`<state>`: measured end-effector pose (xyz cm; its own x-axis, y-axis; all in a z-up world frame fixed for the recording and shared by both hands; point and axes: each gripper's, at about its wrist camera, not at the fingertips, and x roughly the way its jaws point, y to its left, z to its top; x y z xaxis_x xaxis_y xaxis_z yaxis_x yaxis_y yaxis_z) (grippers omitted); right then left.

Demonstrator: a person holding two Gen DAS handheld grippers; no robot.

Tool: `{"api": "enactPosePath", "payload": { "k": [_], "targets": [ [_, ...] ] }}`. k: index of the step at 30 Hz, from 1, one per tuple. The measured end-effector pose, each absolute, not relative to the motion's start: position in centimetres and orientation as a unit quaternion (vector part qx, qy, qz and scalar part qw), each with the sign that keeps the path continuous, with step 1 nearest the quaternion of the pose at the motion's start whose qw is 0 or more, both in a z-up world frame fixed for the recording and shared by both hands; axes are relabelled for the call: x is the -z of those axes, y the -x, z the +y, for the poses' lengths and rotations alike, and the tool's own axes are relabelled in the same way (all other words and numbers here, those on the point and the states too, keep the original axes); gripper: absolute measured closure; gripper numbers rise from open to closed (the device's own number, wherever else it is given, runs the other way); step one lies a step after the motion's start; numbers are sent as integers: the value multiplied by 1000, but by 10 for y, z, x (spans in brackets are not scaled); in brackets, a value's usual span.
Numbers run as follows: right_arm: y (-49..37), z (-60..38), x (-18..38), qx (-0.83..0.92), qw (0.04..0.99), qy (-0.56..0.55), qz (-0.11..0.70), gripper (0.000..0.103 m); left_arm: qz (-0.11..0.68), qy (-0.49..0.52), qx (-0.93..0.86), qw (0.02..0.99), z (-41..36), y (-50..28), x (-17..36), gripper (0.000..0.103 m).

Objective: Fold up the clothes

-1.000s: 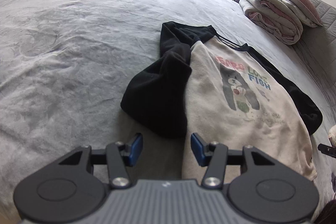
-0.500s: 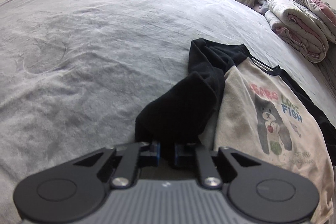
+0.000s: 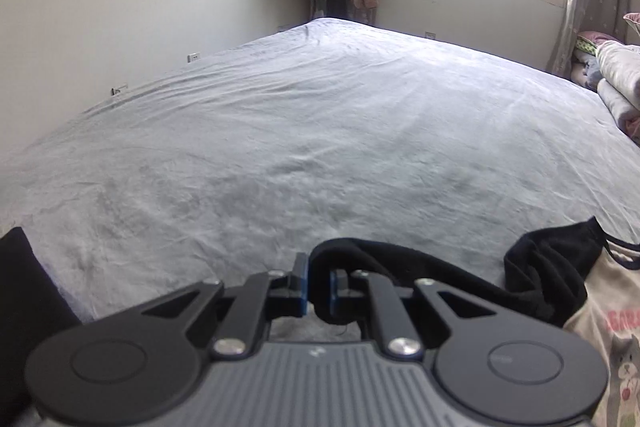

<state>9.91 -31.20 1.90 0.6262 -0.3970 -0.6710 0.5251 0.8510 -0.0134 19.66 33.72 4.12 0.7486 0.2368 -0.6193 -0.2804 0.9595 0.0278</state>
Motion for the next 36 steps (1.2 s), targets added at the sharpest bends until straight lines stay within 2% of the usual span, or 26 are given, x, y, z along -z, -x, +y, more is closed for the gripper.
{"api": "enactPosePath", "payload": {
  "k": [6,9,10,12,13,14,15,23,30,36],
  "targets": [
    [-114,-330,-14,279,886,-82,361,98,337,56,-182,922,367,-228,-39,94],
    [-116,-331,-10,277,883,-87,368,92,360,74,-172,914,372,-236,-30,92],
    [-116,-332,-10,277,883,-89,368,86,363,79,-167,913,372,-237,-29,91],
    [-117,-331,-11,276,884,-83,368,78,362,84,-156,915,369,-237,-28,82],
    [-118,-331,-12,276,884,-79,368,60,362,86,-151,916,367,-238,-28,72],
    [-118,-330,-14,277,886,-73,364,52,360,88,-146,917,366,-238,-29,62],
    [-119,-329,-17,278,888,-67,359,46,356,90,-143,919,363,-239,-31,60],
    [-147,-312,-34,236,907,-61,344,46,329,95,-88,935,322,-256,-49,51],
    [-189,-274,-27,122,918,-113,359,47,350,64,45,934,264,-289,-35,50],
    [-229,-242,-12,48,915,-122,380,47,376,38,92,921,233,-318,-9,51]
  ]
}}
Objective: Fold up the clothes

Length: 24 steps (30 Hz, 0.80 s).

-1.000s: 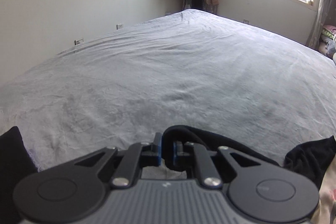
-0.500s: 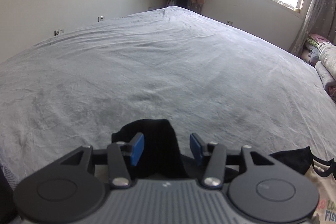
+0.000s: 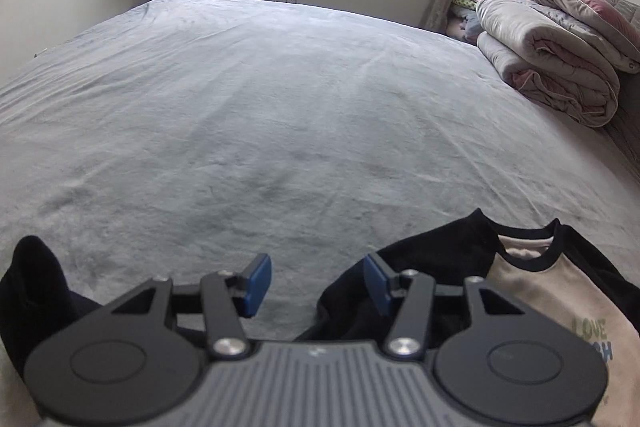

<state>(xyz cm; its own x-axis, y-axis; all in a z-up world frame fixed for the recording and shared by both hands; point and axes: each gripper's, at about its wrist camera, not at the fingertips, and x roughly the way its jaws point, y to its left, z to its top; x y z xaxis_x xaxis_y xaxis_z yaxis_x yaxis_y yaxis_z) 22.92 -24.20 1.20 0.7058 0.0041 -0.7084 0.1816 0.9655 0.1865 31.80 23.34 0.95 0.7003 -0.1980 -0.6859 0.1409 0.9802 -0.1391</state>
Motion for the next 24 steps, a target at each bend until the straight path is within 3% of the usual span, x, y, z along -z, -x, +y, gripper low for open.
{"api": "enactPosePath", "payload": {
  "k": [4,13,21,22,24],
  "targets": [
    [-253,-224,2,24,912,-110,395,47,398,59,103,910,229,-334,8,53],
    [-279,-214,24,12,910,-106,399,61,419,64,101,900,220,-353,31,63],
    [-284,-212,26,-4,913,-91,397,61,415,42,127,900,202,-353,32,73],
    [-283,-212,27,-8,913,-86,398,63,414,38,125,901,200,-353,33,79],
    [-281,-210,27,-14,914,-75,399,89,401,29,123,907,194,-350,31,96]
  ]
}}
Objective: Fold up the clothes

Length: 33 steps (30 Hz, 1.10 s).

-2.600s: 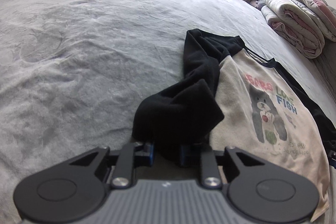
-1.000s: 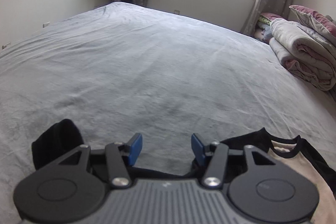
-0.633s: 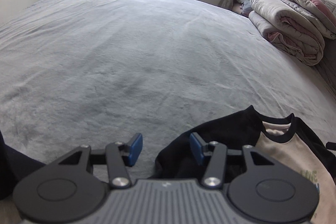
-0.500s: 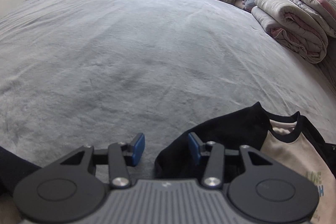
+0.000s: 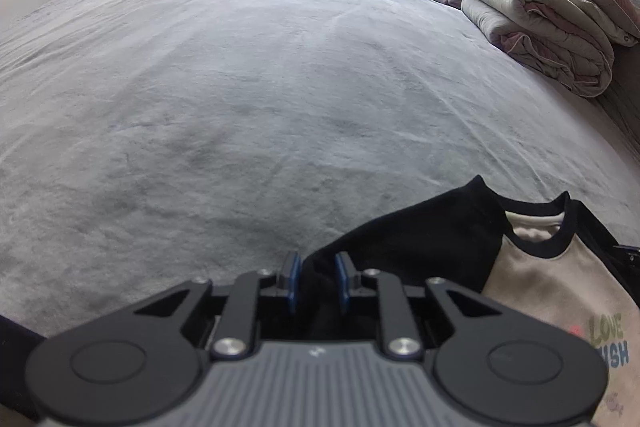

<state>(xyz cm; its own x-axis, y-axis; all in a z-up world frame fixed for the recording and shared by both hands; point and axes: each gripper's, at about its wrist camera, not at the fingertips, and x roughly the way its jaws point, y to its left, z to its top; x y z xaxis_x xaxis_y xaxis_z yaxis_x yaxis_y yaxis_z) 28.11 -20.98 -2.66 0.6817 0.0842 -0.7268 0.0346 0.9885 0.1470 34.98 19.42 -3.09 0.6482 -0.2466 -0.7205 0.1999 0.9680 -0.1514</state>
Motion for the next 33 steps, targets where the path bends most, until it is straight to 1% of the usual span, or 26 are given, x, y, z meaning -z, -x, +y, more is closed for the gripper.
{"api": "enactPosePath", "payload": {
  "k": [1,4,7,11,16,18,19,20,21,22,23,25,26,29,31,33],
  "targets": [
    [-280,-209,26,-15,914,-68,399,98,391,25,122,912,191,-348,29,99],
    [-278,-205,17,15,925,-30,379,99,363,12,118,924,182,-342,24,100],
    [-286,-213,3,36,933,-29,356,99,327,13,103,939,179,-341,13,101],
    [-307,-212,-2,39,936,-17,350,99,299,3,67,952,176,-351,8,101],
    [-323,-202,22,35,925,-1,379,99,334,11,61,941,177,-368,25,101],
    [-324,-200,32,36,923,5,384,97,351,21,68,934,179,-370,32,100],
    [-322,-201,32,34,924,2,380,92,353,29,72,933,180,-369,34,100],
    [-320,-201,31,33,926,-1,376,88,352,39,78,932,181,-368,34,97],
    [-318,-202,31,32,928,-4,372,86,351,49,85,931,183,-367,33,93],
    [-317,-205,29,27,927,-16,373,81,350,59,95,930,184,-367,32,83],
    [-317,-208,26,22,927,-27,373,73,345,70,109,930,183,-367,29,70],
    [-316,-213,19,6,931,-56,360,63,339,83,144,926,178,-368,24,61],
    [-316,-215,16,-4,933,-69,354,60,338,86,162,923,174,-369,23,61],
    [-323,-207,10,-49,932,-98,346,59,347,72,203,913,151,-377,24,59],
    [-330,-196,10,-62,932,-85,346,59,362,49,223,904,133,-383,28,55],
    [-339,-183,13,-78,932,-63,349,59,369,19,238,898,118,-385,34,55]
  ]
}}
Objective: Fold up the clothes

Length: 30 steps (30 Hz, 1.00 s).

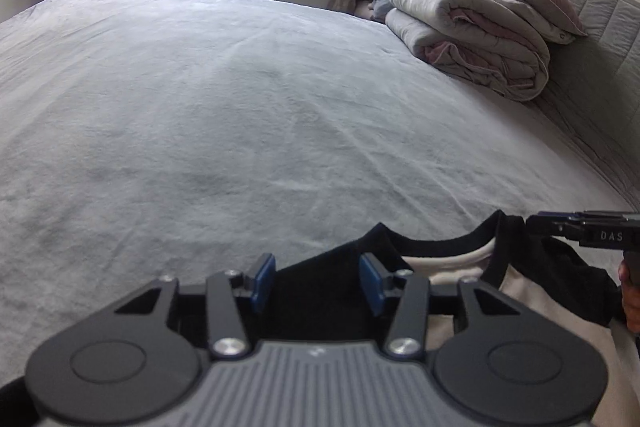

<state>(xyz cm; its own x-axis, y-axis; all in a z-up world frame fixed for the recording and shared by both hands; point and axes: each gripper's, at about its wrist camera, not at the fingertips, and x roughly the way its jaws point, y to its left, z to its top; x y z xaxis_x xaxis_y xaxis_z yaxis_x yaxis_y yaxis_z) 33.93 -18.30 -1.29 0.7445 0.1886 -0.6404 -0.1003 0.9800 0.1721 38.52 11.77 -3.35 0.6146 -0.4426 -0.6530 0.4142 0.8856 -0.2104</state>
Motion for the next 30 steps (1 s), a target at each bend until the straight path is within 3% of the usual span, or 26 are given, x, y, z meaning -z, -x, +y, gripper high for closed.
{"api": "enactPosePath", "payload": {
  "k": [6,7,8,10,11,13,15,19,22,24,26,28,30],
  "targets": [
    [-348,-165,30,-105,928,-39,356,59,364,-8,256,895,101,-385,42,56],
    [-346,-161,34,-107,928,-31,356,59,364,-7,256,896,100,-385,43,60],
    [-342,-158,36,-107,931,-23,349,60,364,-6,257,896,100,-384,43,73],
    [-335,-152,38,-108,936,-10,334,76,361,-5,252,898,98,-382,42,96],
    [-331,-150,37,-100,942,0,321,88,352,-9,243,904,95,-378,40,97],
    [-322,-146,33,-84,955,24,285,93,311,-9,225,923,94,-368,33,98],
    [-322,-142,31,-76,959,33,272,94,279,-4,210,937,95,-363,30,98],
    [-340,-138,42,-54,949,42,307,95,310,-16,185,932,91,-376,47,97],
    [-340,-143,41,-43,950,23,310,89,305,-22,177,936,88,-373,51,95],
    [-337,-147,37,-31,949,9,314,75,307,-13,171,936,90,-370,46,90],
    [-328,-151,29,-26,948,13,316,60,307,-7,168,937,91,-365,40,75],
    [-314,-157,21,-26,948,16,317,59,303,-3,172,937,92,-357,33,61],
    [-297,-170,12,-21,946,21,322,58,300,2,178,937,92,-348,25,60]
  ]
}}
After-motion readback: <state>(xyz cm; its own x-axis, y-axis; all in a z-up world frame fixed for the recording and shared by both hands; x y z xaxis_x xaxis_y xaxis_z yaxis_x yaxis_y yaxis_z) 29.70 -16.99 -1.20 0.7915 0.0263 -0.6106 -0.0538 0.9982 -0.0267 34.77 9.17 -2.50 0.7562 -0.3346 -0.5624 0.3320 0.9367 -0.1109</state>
